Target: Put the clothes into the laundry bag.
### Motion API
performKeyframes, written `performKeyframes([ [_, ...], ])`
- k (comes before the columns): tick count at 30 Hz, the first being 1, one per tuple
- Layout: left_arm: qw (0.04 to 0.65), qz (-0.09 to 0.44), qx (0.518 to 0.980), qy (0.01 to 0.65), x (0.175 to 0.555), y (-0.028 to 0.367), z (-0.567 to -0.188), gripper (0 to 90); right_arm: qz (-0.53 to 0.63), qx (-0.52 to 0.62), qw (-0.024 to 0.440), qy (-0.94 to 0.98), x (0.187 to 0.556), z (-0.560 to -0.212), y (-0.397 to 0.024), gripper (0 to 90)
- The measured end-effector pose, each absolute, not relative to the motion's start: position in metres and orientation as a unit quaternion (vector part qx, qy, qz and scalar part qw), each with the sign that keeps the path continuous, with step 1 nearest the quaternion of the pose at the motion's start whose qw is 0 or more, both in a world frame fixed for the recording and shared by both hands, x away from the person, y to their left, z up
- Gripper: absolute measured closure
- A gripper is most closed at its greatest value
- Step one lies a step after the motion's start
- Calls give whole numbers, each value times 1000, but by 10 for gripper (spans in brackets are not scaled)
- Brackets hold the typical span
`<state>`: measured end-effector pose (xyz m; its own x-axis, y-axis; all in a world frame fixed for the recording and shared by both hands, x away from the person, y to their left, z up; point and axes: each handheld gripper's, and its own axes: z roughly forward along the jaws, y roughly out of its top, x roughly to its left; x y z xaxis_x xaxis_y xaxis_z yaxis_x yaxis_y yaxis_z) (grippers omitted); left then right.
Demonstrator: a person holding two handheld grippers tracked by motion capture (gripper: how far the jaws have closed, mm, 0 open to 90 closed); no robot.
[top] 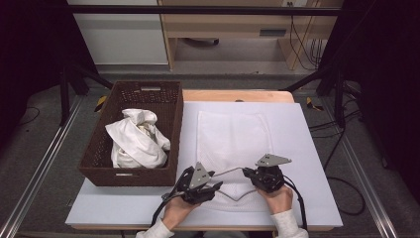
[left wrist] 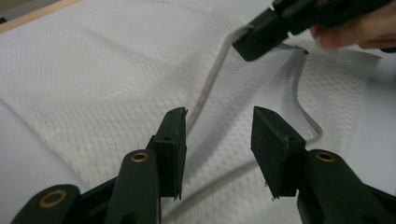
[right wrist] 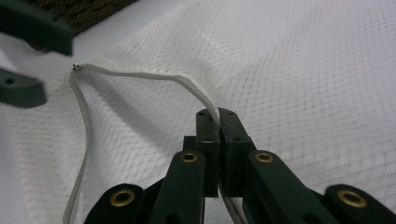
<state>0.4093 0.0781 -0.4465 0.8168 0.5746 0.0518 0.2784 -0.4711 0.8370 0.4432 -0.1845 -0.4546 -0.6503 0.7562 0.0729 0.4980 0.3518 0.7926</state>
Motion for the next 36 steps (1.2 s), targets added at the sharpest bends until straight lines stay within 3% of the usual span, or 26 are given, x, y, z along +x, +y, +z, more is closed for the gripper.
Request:
performKeyframes([
  [7,421,124,862,254,396,88,-478,715,441,392,153,792,444,-448,-188,882],
  [12,411,119,868,253,396,85,-486,754,455,389,166,784,443,-441,-188,882],
  [29,406,130,869,250,395,84,-487,757,524,374,214,735,434,-410,-198,883],
  [36,406,131,869,251,395,84,-487,741,521,375,211,737,435,-413,-197,883],
])
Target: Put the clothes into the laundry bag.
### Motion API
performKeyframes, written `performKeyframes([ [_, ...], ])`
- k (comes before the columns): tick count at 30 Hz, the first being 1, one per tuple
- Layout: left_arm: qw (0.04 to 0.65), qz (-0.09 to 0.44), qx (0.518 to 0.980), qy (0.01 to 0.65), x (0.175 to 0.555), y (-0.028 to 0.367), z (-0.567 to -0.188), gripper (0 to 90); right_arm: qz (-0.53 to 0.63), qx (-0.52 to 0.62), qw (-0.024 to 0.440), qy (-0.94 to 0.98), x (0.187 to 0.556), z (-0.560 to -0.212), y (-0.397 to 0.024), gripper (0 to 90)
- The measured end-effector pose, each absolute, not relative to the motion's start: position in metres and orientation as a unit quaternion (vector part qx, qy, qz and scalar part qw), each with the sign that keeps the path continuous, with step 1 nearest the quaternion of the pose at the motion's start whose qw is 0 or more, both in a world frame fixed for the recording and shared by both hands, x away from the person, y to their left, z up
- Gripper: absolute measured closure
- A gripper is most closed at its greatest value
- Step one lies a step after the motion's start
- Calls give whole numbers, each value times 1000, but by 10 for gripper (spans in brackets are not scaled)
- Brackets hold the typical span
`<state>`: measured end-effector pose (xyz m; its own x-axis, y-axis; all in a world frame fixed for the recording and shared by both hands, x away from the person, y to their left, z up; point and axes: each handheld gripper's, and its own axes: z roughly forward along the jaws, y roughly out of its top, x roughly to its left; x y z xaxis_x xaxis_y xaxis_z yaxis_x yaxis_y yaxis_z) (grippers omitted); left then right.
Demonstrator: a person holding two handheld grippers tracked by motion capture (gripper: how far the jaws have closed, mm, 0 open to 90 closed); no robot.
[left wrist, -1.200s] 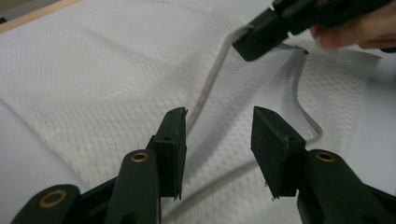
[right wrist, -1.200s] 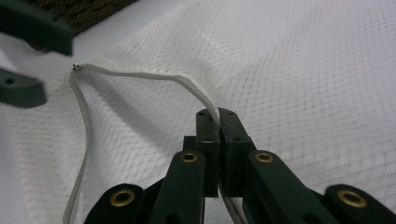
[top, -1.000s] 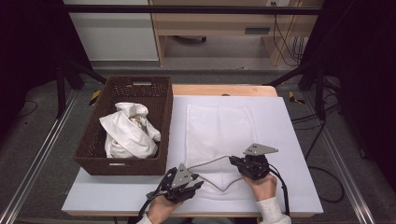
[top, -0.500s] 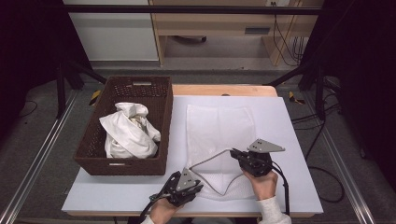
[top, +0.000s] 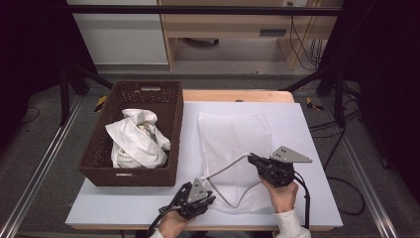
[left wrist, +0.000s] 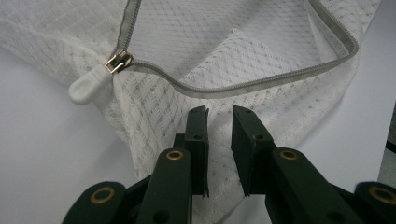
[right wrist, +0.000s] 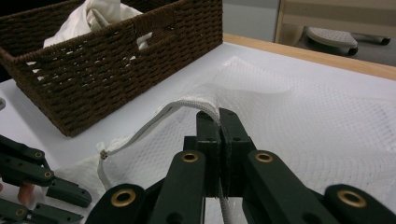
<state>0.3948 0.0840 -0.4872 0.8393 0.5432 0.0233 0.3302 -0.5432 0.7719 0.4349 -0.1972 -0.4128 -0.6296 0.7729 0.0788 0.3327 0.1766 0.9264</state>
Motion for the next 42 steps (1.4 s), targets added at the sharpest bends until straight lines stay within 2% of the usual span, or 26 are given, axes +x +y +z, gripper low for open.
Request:
performKeyframes([
  [4,419,121,863,253,393,85,-484,683,516,377,208,741,435,-414,-197,882],
  [9,449,143,847,248,386,92,-461,617,514,380,208,740,435,-416,-198,883],
  [10,456,145,843,248,386,94,-457,566,514,381,207,740,435,-417,-198,883],
  [16,496,187,802,274,384,122,-418,418,513,381,207,740,435,-417,-199,883],
  [21,508,218,776,303,389,150,-397,342,512,382,206,741,436,-417,-199,883],
  [26,504,240,754,345,398,184,-381,287,510,382,205,743,436,-418,-199,883],
  [28,498,267,740,365,404,205,-372,270,509,384,203,743,436,-418,-199,883],
  [34,481,297,728,390,416,229,-355,209,508,384,203,744,436,-417,-199,883],
  [35,475,311,722,394,424,237,-348,196,507,384,204,745,436,-417,-200,883],
  [42,433,324,721,433,468,260,-337,145,503,384,202,747,436,-418,-199,883],
])
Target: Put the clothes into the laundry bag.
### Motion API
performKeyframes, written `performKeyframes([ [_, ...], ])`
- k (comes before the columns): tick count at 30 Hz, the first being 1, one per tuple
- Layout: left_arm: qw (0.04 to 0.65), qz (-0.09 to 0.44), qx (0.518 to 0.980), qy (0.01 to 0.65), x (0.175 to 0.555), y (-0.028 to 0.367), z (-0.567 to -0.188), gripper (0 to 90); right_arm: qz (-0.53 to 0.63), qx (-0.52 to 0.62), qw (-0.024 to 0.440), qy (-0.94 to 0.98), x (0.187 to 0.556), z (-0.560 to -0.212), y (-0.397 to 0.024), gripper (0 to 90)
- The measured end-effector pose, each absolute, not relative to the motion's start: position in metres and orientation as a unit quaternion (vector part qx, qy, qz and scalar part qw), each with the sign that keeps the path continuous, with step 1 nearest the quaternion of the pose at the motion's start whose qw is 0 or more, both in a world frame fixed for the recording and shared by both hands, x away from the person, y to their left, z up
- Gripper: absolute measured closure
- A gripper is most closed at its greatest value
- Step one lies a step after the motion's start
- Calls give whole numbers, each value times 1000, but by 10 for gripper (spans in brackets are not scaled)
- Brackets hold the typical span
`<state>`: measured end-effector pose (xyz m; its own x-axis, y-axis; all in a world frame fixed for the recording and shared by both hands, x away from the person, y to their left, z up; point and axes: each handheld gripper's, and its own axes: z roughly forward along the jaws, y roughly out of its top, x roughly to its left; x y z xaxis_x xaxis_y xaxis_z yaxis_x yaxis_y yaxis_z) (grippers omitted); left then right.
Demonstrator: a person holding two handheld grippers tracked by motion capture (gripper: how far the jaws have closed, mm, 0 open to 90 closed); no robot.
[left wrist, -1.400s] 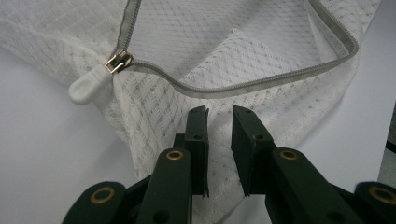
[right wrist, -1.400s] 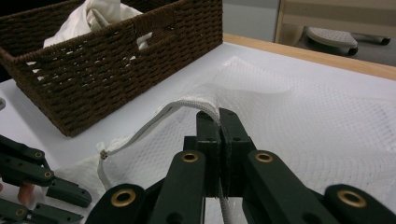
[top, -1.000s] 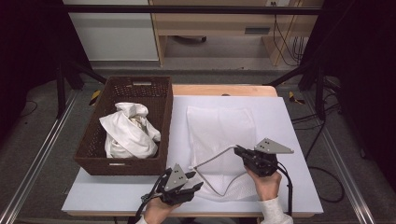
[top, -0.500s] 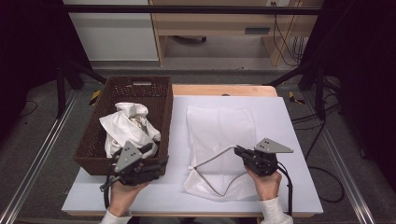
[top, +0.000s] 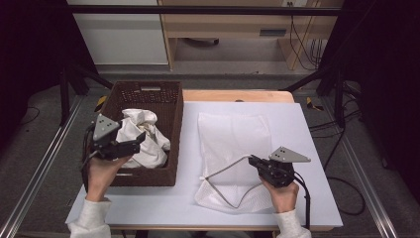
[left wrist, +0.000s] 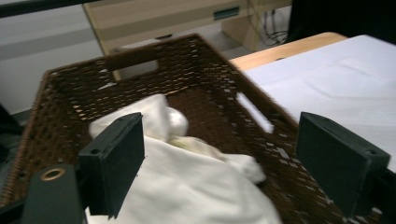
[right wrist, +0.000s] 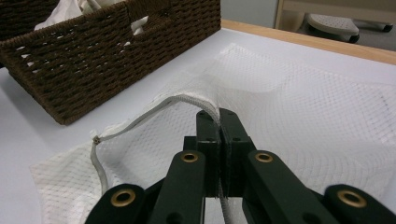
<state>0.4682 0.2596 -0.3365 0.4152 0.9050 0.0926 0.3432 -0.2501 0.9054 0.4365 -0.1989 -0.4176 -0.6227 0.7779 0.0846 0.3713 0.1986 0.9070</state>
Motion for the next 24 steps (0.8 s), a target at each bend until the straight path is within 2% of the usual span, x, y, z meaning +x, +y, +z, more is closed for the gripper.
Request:
performKeyframes([
  [3,392,318,734,454,499,269,-346,128,500,386,200,749,436,-418,-198,883],
  [9,336,287,770,460,526,267,-370,95,496,387,197,752,437,-419,-197,883],
  [12,326,280,776,461,532,264,-374,82,494,387,196,753,438,-420,-196,883],
  [17,301,258,795,458,547,257,-389,0,491,386,192,757,438,-421,-195,883],
  [24,236,264,826,439,551,248,-407,0,489,385,191,759,439,-422,-194,883],
])
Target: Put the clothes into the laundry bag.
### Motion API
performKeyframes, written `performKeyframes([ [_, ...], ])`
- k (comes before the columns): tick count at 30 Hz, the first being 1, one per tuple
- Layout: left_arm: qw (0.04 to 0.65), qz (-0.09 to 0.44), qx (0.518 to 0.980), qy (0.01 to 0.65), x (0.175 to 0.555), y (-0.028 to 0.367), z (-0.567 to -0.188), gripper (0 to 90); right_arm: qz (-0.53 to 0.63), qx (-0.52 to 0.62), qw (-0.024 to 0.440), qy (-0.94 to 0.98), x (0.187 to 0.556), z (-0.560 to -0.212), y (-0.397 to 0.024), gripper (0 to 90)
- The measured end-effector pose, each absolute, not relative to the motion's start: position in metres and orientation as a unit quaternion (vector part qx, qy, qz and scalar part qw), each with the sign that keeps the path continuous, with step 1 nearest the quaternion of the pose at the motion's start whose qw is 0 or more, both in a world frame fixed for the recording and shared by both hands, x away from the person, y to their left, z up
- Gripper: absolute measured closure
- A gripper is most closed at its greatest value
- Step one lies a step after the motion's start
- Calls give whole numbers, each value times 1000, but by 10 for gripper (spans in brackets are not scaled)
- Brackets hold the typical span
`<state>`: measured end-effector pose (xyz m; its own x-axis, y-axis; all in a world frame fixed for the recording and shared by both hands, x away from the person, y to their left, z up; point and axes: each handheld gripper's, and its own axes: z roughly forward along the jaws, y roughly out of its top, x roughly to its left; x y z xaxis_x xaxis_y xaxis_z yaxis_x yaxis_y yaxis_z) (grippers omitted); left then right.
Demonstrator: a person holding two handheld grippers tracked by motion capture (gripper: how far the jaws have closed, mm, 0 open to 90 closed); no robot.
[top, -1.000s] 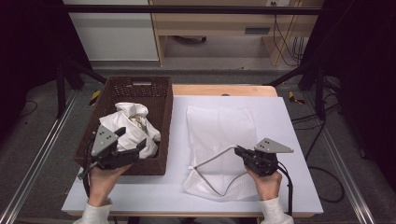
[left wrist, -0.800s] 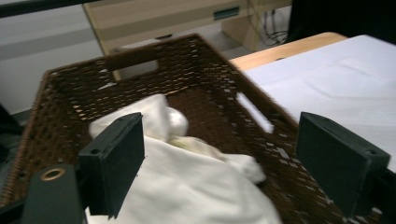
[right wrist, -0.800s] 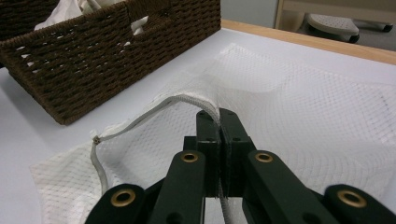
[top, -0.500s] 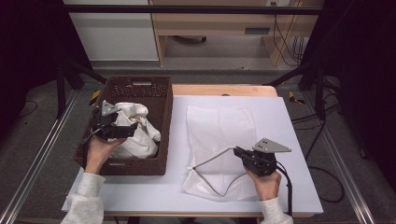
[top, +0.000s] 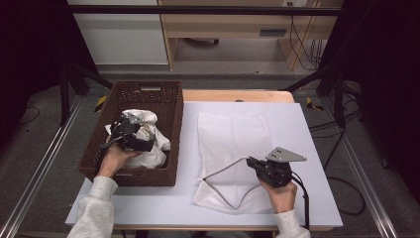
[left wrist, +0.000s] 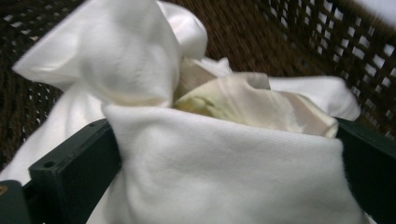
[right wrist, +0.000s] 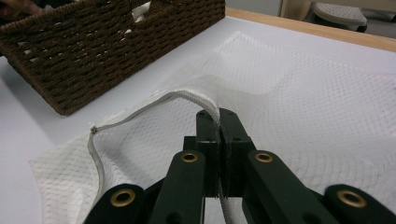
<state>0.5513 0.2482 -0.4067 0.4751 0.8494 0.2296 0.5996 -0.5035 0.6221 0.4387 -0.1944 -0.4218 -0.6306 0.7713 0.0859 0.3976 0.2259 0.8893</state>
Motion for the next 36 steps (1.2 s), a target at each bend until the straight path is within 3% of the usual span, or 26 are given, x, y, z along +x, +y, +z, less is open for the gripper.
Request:
performKeyframes([
  [6,214,246,831,450,556,247,-416,32,486,384,188,762,439,-423,-194,883],
  [11,200,244,828,463,555,245,-416,259,485,386,188,762,439,-424,-194,883],
  [12,201,243,827,466,555,245,-415,259,485,386,188,762,439,-424,-194,883],
  [15,196,253,820,474,552,246,-412,443,485,389,187,761,440,-424,-195,883],
  [19,195,266,818,472,549,246,-407,597,485,390,187,760,440,-424,-196,883],
  [25,220,288,803,473,543,247,-401,654,484,392,185,760,441,-424,-198,883],
  [31,321,321,758,467,530,258,-383,666,486,394,185,758,441,-424,-199,883],
  [36,364,352,728,462,521,264,-373,669,486,394,183,758,441,-424,-199,883],
])
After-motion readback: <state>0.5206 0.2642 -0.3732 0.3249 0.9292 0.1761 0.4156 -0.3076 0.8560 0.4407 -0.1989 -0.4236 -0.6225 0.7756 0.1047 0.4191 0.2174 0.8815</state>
